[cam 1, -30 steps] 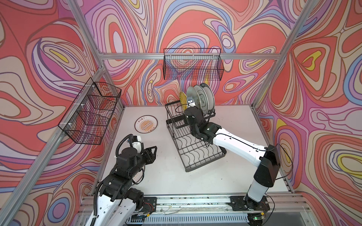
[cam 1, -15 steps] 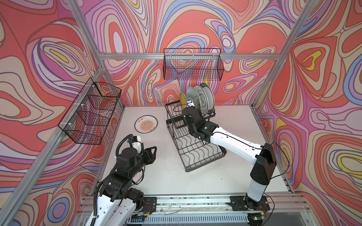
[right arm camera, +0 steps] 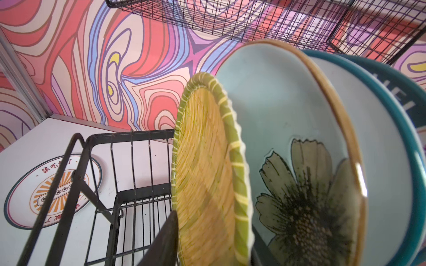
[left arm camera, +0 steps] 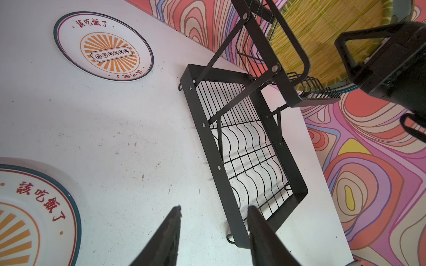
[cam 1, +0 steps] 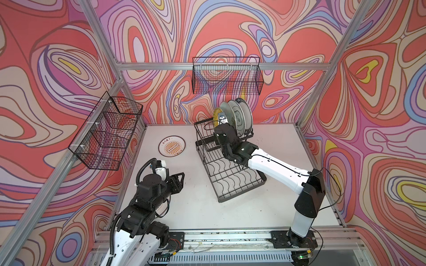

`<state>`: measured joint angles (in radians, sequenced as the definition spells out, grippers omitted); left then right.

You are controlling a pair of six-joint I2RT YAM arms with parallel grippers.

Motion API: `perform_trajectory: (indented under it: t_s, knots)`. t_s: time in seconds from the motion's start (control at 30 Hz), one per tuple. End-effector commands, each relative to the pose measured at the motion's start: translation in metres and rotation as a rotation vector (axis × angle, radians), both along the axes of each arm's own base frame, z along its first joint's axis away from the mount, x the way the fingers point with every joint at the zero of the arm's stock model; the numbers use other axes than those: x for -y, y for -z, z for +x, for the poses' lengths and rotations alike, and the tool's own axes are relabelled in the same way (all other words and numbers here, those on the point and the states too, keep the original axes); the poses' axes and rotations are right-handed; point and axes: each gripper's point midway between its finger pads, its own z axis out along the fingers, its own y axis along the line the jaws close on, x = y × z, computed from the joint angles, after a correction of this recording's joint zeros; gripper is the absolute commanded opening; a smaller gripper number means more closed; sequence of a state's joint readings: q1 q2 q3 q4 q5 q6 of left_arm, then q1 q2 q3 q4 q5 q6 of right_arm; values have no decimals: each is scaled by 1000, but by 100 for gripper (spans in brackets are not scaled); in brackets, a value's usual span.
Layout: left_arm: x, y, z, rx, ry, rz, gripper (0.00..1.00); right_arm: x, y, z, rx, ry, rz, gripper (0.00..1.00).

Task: Load the plates into the dish rack
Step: 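Open the right gripper to release the bamboo plate in the rack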

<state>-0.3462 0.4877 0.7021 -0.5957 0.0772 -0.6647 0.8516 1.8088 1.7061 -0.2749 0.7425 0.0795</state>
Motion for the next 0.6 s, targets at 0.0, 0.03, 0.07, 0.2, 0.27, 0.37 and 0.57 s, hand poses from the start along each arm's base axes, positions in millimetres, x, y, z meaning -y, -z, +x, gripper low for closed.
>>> perform_trajectory:
  t_s: [0.0, 0.03, 0.07, 0.2, 0.27, 0.37, 0.57]
  knots:
    - [-2, 7, 0, -22, -4, 24, 51, 7, -53, -14, 72, -44, 88, 42]
    - [-1, 7, 0, -25, -3, 23, 51, 8, -57, -16, 77, -54, 98, 42]
    - [-1, 8, 1, -28, -6, 21, 51, 9, -62, -19, 82, -66, 109, 42]
    - [1, 12, 3, -42, 4, 23, 53, 14, -82, -33, 105, -115, 154, 43]
    - [3, 14, 5, -52, 12, 24, 53, 17, -91, -39, 115, -133, 172, 43]
    - [5, 17, 8, -65, 12, 25, 53, 25, -103, -51, 135, -163, 205, 46]
    - [2, 38, 21, -116, -34, 45, 53, 37, -104, -77, 159, -242, 220, 57]
